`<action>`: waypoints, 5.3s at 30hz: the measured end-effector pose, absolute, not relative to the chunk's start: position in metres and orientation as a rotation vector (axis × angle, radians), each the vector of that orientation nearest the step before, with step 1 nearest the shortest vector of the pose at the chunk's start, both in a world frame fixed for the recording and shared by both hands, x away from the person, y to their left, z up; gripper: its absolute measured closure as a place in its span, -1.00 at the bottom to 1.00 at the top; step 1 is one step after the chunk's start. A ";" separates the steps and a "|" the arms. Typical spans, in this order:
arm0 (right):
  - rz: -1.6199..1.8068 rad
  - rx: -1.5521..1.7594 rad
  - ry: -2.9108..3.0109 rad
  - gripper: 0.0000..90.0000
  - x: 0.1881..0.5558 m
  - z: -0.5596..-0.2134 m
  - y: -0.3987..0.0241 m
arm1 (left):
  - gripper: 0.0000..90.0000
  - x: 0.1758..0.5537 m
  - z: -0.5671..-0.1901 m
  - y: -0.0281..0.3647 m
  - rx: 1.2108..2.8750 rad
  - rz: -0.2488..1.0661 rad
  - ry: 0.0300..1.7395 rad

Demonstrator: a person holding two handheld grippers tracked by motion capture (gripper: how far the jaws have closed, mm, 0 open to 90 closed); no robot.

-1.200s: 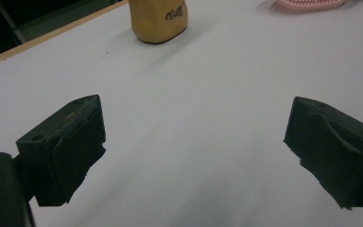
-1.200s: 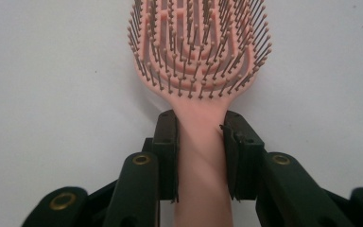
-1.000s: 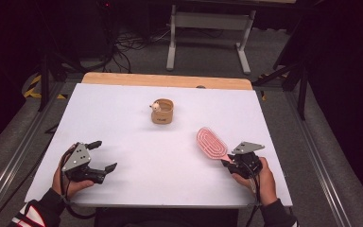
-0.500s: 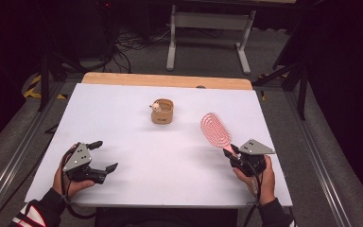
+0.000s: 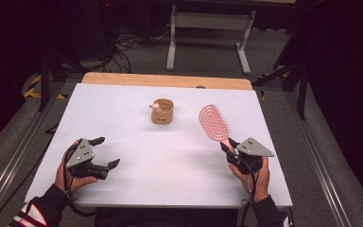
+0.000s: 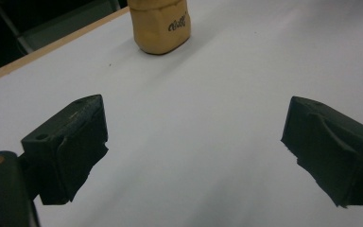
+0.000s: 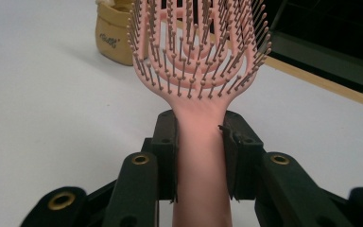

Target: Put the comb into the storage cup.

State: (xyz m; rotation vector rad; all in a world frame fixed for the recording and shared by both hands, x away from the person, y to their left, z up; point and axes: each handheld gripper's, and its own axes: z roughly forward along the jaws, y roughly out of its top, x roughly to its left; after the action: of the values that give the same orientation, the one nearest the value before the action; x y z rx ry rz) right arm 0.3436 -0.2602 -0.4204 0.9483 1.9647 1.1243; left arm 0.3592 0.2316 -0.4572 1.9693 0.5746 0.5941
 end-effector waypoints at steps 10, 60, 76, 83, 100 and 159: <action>1.150 0.915 1.917 0.55 0.354 -0.422 -0.242 | -0.72 0.386 -0.439 0.206 1.940 0.553 0.550; 1.229 0.648 1.848 0.55 0.348 -0.429 -0.126 | 0.21 0.414 -0.402 0.103 1.569 0.057 0.501; 1.256 0.659 1.910 0.53 0.346 -0.429 -0.126 | 0.40 0.396 -0.391 0.101 1.581 0.129 0.396; 1.268 0.669 1.934 0.42 0.344 -0.429 -0.131 | 0.40 0.398 -0.385 0.115 1.552 0.166 0.409; 1.342 0.703 1.828 -0.15 0.337 -0.415 -0.194 | 0.40 0.403 -0.373 0.154 1.526 0.274 0.476; 1.217 0.838 1.803 -0.86 0.316 -0.449 -0.252 | 0.40 0.444 -0.309 0.145 1.536 0.442 0.483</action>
State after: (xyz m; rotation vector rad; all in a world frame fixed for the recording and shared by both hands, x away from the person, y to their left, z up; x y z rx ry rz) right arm 0.3161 -0.2525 -0.4487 0.8375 1.8034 1.2170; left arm 0.4439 0.1448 -0.3090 1.5362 0.4826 0.4417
